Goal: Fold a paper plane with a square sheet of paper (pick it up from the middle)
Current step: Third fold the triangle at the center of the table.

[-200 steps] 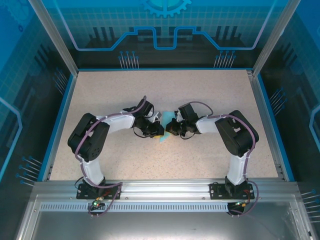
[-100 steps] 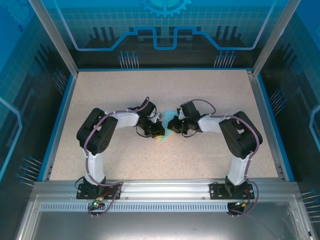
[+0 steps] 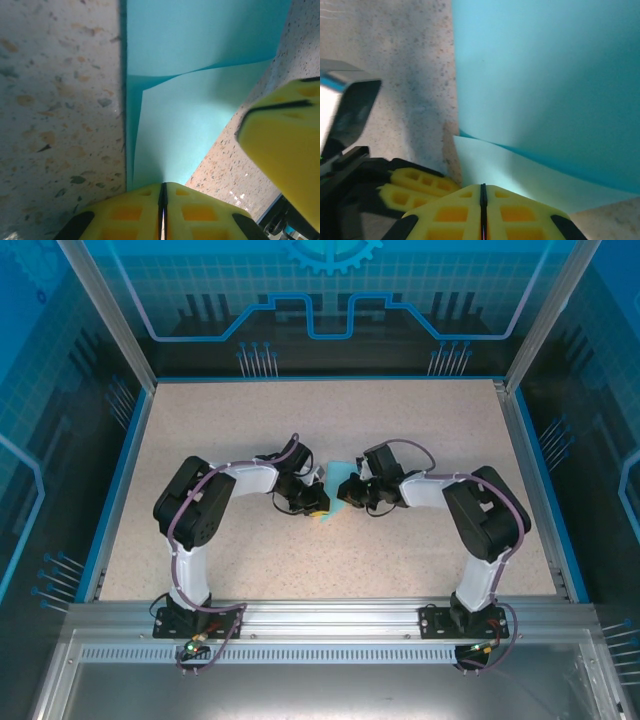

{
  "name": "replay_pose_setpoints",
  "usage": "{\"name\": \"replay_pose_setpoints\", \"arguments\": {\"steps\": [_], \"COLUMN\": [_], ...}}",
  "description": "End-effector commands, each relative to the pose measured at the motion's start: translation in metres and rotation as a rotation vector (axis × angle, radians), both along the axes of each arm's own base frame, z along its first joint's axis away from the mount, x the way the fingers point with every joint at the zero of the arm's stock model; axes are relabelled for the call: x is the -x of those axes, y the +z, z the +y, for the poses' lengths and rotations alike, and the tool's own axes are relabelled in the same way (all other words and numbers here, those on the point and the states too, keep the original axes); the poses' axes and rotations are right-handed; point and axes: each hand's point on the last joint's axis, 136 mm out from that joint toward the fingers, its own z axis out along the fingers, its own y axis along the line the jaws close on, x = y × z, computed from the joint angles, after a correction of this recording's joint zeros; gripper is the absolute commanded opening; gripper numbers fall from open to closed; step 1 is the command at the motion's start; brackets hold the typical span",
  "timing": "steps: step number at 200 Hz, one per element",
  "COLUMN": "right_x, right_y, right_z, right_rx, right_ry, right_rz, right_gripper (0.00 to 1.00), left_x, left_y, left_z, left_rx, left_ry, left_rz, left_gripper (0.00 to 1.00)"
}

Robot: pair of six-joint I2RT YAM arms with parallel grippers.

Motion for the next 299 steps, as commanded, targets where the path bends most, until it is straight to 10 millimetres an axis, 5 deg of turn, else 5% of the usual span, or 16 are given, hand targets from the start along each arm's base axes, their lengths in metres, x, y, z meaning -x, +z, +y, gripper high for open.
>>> {"name": "replay_pose_setpoints", "arguments": {"steps": [1, 133, 178, 214, 299], "right_x": [0.000, -0.030, -0.040, -0.034, 0.013], "right_y": [-0.017, -0.031, -0.013, 0.014, 0.006], "right_z": [-0.005, -0.057, -0.061, -0.043, 0.005], "right_rx": [0.018, 0.044, 0.019, 0.004, -0.062], "right_ry": [-0.012, -0.117, -0.093, -0.026, 0.018], "right_rz": [0.032, 0.028, -0.033, -0.081, -0.029], "right_gripper": [0.09, 0.10, 0.12, 0.12, 0.09], "left_x": [0.012, 0.023, 0.023, 0.020, 0.014], "left_y": [-0.029, -0.042, -0.034, -0.027, -0.018], "left_z": [0.019, 0.031, 0.027, 0.022, 0.017], "left_rx": [-0.126, -0.175, -0.152, -0.127, -0.107], "left_ry": [-0.003, -0.008, -0.012, -0.010, -0.003], "left_rz": [0.050, 0.075, 0.068, 0.060, 0.042], "left_gripper": [0.11, 0.08, 0.09, 0.09, 0.10]}}
